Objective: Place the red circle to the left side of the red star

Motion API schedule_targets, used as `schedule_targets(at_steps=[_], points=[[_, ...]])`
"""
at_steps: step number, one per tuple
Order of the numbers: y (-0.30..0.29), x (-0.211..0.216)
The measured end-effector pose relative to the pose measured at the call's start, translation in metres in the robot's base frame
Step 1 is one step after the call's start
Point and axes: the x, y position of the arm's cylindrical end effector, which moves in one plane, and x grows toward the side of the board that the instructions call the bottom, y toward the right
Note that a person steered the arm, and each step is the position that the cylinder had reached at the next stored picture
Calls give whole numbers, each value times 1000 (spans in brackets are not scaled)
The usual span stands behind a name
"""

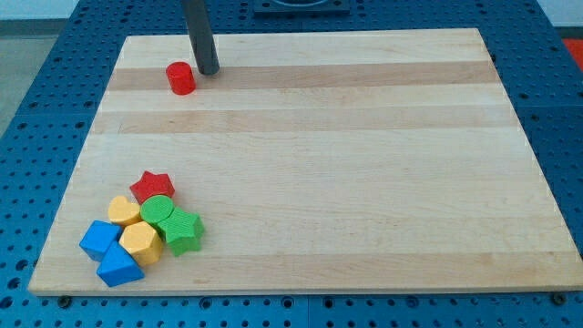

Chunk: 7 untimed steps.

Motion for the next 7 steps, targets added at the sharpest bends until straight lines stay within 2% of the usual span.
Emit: schedule_targets(at_steps=[4,7], points=[[-47,12],[-69,54]])
